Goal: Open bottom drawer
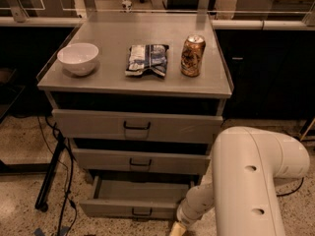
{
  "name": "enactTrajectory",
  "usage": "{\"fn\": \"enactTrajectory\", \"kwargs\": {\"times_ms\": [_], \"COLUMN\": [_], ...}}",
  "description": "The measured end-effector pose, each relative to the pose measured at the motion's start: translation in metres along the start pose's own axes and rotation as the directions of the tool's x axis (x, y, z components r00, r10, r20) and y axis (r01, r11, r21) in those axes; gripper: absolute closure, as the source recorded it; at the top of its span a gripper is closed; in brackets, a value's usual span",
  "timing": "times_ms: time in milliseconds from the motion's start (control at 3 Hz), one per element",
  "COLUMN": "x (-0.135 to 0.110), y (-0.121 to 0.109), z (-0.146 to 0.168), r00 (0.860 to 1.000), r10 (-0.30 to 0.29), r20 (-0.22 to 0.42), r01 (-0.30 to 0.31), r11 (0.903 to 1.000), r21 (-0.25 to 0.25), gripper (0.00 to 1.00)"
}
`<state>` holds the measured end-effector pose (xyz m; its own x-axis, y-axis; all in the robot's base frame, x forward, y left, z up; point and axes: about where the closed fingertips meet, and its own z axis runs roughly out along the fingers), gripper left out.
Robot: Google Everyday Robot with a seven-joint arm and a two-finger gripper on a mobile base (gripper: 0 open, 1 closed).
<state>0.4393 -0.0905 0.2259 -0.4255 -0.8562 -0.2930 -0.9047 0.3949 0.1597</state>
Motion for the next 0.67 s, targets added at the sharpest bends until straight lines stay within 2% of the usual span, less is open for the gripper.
{"fn": "enactTrajectory", "kwargs": {"times_ms": [333,667], "x": [-0.008,-0.022], "y": [-0.009,-0.028], "z": [0.007,0.022], "r00": [1.0,0.999], "r10": [-0.011,-0.03], "r20": [-0.002,-0.021], "r01": [0.011,0.03], "r11": [0.9999,0.9993], "r21": [-0.01,-0.024], "gripper": [0.0,0.0]}}
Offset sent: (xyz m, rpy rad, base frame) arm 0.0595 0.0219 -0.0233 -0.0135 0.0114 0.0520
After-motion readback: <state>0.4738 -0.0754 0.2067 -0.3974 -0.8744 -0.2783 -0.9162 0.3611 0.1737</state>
